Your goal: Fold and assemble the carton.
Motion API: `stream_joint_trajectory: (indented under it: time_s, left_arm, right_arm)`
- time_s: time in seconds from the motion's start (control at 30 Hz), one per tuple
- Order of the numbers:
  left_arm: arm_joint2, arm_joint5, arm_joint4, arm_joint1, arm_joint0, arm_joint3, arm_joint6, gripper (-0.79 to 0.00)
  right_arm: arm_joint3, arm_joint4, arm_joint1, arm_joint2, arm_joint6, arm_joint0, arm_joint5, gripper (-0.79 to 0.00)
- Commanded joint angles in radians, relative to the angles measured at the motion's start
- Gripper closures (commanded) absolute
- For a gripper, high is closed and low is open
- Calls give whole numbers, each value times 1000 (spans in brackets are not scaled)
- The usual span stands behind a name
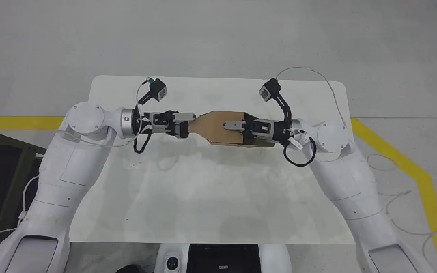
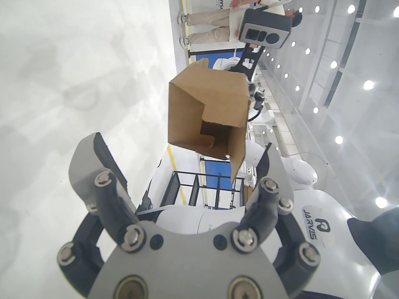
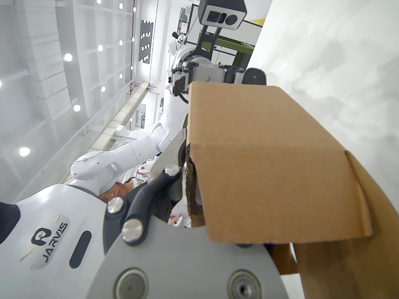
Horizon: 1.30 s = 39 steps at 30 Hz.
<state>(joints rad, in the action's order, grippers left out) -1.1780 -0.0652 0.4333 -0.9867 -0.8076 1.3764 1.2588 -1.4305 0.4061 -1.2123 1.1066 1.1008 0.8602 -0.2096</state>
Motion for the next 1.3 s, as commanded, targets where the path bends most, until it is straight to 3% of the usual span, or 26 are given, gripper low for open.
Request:
stream_joint_trajectory:
  time_s: [0.0, 0.23, 1.27]
  left_arm:
    - [-2, -2, -5, 1, -1, -2, -7, -785]
    - [29, 32, -19, -5, 5, -38, -31, -785]
    - [115, 8, -4, -25, 41, -36, 25, -785]
  right_arm:
    - [0, 12, -1, -7, 15, -1, 0, 0]
    - [2, 56, -8, -31, 28, -12, -13, 0]
    - [6, 83, -18, -66, 13, -30, -28, 0]
